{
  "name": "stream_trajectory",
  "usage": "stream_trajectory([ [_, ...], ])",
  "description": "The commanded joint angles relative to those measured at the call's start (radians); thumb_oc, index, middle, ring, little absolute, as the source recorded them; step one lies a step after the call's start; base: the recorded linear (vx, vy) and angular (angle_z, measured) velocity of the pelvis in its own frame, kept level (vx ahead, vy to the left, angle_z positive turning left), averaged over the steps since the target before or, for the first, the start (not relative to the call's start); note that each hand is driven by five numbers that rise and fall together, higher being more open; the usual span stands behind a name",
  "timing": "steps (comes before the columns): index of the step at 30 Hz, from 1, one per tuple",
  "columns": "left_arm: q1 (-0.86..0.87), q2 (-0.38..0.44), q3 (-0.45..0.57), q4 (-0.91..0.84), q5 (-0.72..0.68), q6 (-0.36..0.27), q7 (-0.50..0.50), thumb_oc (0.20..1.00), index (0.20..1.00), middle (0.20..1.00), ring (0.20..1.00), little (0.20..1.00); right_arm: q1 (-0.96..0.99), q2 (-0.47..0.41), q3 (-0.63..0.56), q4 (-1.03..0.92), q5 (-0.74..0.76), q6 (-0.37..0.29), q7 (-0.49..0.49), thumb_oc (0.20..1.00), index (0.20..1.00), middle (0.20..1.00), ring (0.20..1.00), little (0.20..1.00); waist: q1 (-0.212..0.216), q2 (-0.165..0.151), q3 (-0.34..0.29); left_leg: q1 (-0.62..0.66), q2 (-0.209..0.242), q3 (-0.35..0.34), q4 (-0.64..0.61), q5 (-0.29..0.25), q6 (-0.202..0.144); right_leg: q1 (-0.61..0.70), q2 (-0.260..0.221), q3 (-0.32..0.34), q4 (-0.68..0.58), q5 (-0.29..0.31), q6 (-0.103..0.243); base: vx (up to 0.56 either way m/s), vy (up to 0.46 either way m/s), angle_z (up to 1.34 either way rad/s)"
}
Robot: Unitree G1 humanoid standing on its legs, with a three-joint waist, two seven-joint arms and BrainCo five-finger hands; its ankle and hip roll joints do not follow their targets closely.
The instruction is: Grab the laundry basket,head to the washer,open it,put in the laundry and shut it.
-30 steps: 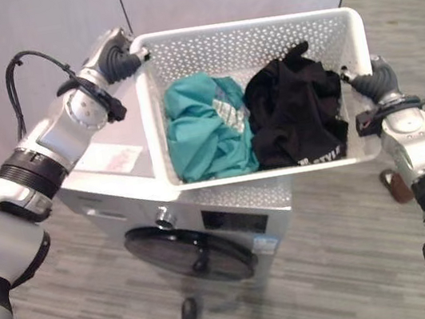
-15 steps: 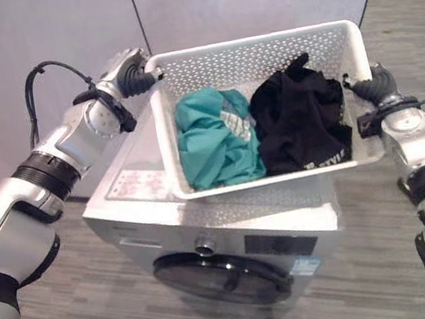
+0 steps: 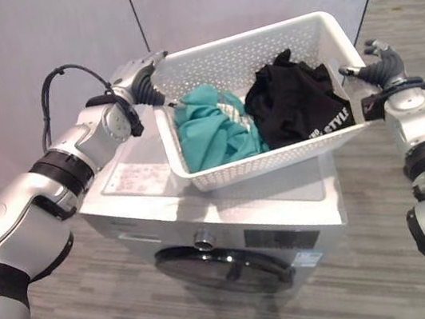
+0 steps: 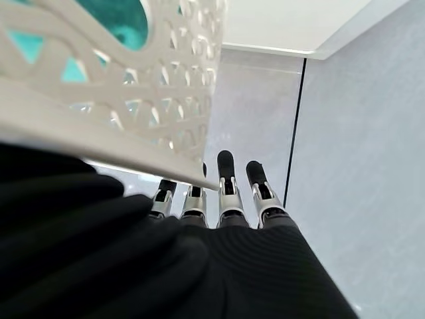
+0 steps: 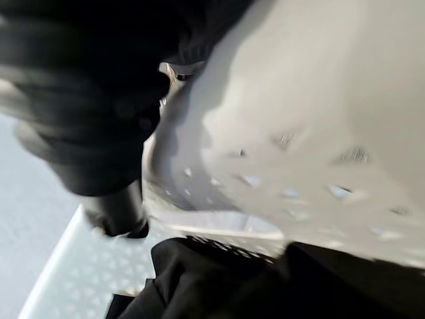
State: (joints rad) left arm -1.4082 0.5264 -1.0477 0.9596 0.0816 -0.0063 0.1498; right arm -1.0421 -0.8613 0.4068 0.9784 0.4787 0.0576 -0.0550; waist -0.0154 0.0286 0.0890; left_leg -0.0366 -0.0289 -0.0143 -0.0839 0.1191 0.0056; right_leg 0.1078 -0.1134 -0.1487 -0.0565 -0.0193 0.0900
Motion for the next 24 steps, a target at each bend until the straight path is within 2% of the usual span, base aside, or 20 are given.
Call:
stream_trajectory([
  [1,-0.131,-0.049,0.027,0.092,0.022,-0.022,0.044,1.000,1.000,1.000,1.000,1.000,0.026,-0.006,0.091,0.067,-0.017,0.006,0.009,1.000,1.000,1.000,1.000,1.000,0.019,0.030,0.067,0.037,0.050,-0.001,0.030,-0.105,-0.011,-0.053,-0.065,0.008,0.049,-0.004,0.069,0.00,0.000,0.00],
  [8,-0.152,-0.028,0.050,0.045,0.032,-0.033,0.087,1.000,1.000,1.000,1.000,1.000,0.056,-0.012,0.071,0.045,-0.046,-0.004,-0.001,1.000,1.000,1.000,1.000,1.000,0.014,0.032,0.057,0.050,0.046,-0.008,0.011,-0.103,-0.011,-0.048,-0.067,-0.003,0.051,-0.005,0.074,0.01,-0.003,0.04],
  [11,-0.162,-0.027,0.038,0.038,0.046,-0.033,0.080,1.000,1.000,1.000,1.000,1.000,0.024,-0.027,0.124,0.119,-0.130,0.019,0.010,1.000,1.000,1.000,1.000,1.000,0.017,0.033,0.054,0.055,0.043,-0.015,0.009,-0.103,-0.011,-0.041,-0.069,-0.006,0.048,-0.003,0.074,0.01,-0.006,0.09],
  [13,-0.163,-0.036,0.056,0.052,0.030,-0.041,0.092,1.000,1.000,1.000,1.000,1.000,-0.024,-0.021,0.125,0.206,-0.112,0.015,0.003,1.000,1.000,1.000,1.000,1.000,0.017,0.038,0.046,0.053,0.040,-0.020,0.004,-0.102,-0.012,-0.040,-0.074,-0.011,0.040,0.002,0.078,0.00,0.009,0.13],
  [16,-0.160,-0.037,0.083,0.021,0.000,-0.045,0.111,1.000,1.000,1.000,1.000,1.000,-0.031,-0.030,0.120,0.221,-0.095,0.014,-0.004,1.000,1.000,1.000,1.000,1.000,0.019,0.042,0.035,0.054,0.037,-0.024,0.001,-0.102,-0.012,-0.036,-0.077,-0.018,0.035,0.002,0.080,0.02,0.006,0.08],
  [19,-0.143,-0.068,0.154,0.007,-0.126,-0.059,0.106,1.000,1.000,1.000,1.000,1.000,-0.006,-0.046,0.093,0.221,-0.043,0.020,0.011,1.000,1.000,1.000,1.000,1.000,0.028,0.042,0.013,0.073,0.031,-0.031,-0.003,-0.107,-0.011,-0.012,-0.080,-0.028,0.030,0.003,0.081,0.05,-0.020,0.12],
  [20,-0.130,-0.078,0.183,0.025,-0.197,-0.055,0.089,1.000,1.000,1.000,1.000,1.000,0.004,-0.057,0.111,0.277,-0.061,0.046,0.044,1.000,1.000,1.000,1.000,1.000,0.040,0.037,0.002,0.079,0.030,-0.039,-0.002,-0.107,-0.011,0.000,-0.082,-0.035,0.027,0.003,0.080,0.03,-0.029,0.12],
  [24,-0.164,-0.117,0.188,0.080,-0.237,-0.050,0.092,1.000,1.000,1.000,1.000,1.000,-0.030,-0.076,0.149,0.370,-0.078,0.077,0.080,1.000,1.000,1.000,1.000,1.000,0.056,0.026,-0.012,0.090,0.033,-0.048,0.001,-0.109,-0.014,0.019,-0.082,-0.046,0.025,0.002,0.079,0.02,-0.044,0.07],
])
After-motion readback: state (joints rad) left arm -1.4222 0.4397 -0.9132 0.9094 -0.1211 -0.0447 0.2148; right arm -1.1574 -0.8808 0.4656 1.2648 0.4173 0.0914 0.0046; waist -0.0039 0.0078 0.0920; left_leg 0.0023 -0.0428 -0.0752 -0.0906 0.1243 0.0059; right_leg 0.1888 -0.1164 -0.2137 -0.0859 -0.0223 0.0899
